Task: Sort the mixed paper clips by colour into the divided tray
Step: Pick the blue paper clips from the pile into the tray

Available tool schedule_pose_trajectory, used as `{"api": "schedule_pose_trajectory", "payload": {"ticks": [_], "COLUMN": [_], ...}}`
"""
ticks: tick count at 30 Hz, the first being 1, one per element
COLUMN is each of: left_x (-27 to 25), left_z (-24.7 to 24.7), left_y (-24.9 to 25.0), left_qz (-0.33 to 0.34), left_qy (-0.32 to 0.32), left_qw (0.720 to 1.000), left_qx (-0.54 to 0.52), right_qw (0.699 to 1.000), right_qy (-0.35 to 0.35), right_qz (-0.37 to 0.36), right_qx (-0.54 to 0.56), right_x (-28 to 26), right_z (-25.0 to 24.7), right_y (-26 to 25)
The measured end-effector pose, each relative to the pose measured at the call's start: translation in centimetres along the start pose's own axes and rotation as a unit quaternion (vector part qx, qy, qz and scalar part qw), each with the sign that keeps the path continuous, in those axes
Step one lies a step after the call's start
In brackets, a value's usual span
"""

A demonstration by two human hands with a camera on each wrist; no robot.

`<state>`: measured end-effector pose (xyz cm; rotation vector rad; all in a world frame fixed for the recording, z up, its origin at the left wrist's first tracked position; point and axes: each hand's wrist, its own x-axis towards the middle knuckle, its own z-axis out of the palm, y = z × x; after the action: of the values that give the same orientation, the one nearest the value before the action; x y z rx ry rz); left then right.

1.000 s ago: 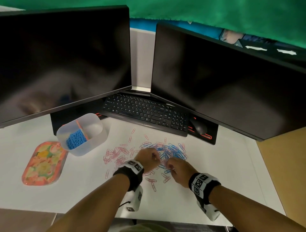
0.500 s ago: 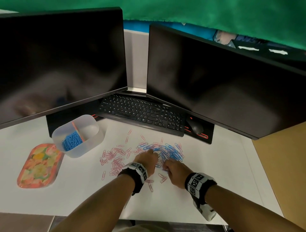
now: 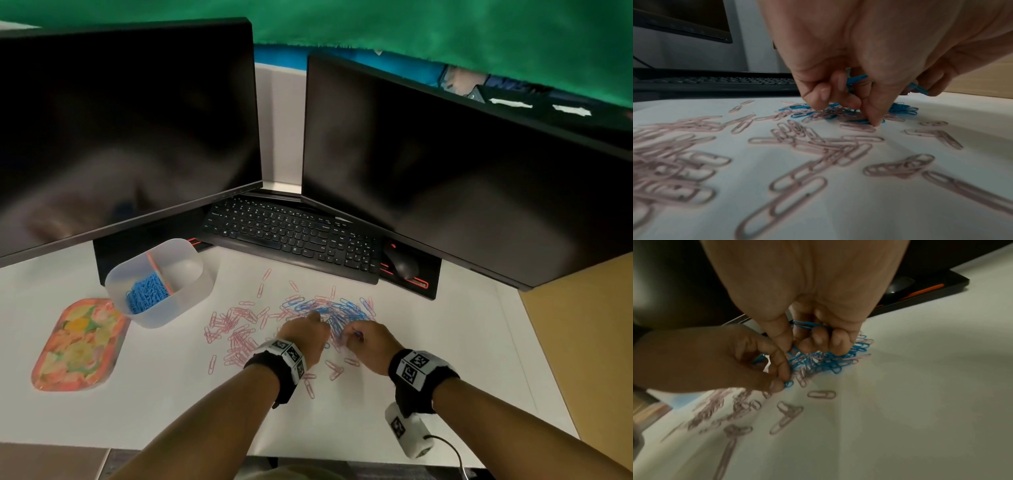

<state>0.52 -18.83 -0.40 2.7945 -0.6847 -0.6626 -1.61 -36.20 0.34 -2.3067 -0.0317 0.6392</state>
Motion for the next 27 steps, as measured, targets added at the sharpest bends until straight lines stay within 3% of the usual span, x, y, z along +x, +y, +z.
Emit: {"api": "schedule_pose_trajectory", "payload": {"ticks": [4,7,9,11,14,17,20,23,25,27], "left_x": [0.1,0.1,-0.2,-0.7,-2.1,-3.9,-6.3,-8.8,-10.2,-11.3], "left_z": [-0.4,-1.0,-1.6,-2.3,-3.3,-4.4,-5.9,-7.6,-8.5,-9.2], "left_y": [0.1,-0.3,-1.0,-2.2,-4.4,-7.1,-9.5,-12.4,-14.2,-16.0], "left_qz": [0.003,-0.015,-0.063,-0.109,-0.158,-0.207,-0.241,-0.261,-0.268,-0.275], "left_qy": [-0.004,0.041,0.07,0.105,0.147,0.161,0.2,0.248,0.276,0.303], "left_qw": [1.0,0.993,0.97,0.933,0.864,0.762,0.631,0.527,0.496,0.49], "left_qx": [-0.003,-0.109,-0.224,-0.326,-0.455,-0.592,-0.71,-0.77,-0.778,-0.769], "right_qw": [0.999,0.993,0.98,0.946,0.901,0.872,0.869,0.892,0.912,0.93], "right_qy": [-0.008,-0.014,-0.011,-0.009,-0.029,-0.086,-0.14,-0.178,-0.193,-0.211], "right_qz": [0.011,0.013,0.045,0.082,0.103,0.098,0.084,0.061,0.044,0.028], "right_qx": [0.041,0.118,0.196,0.314,0.421,0.473,0.466,0.41,0.36,0.3], "right_x": [0.3,0.3,0.6,1.3,2.6,3.8,5.2,6.7,7.7,8.7], "right_z": [-0.7,-1.3,-1.4,-1.2,-0.7,0.2,1.3,3.4,4.8,6.1], "right_y": [-0.7,-1.8,-2.7,-3.5,-5.8,-9.4,-13.7,-18.7,-22.0,-25.0]}}
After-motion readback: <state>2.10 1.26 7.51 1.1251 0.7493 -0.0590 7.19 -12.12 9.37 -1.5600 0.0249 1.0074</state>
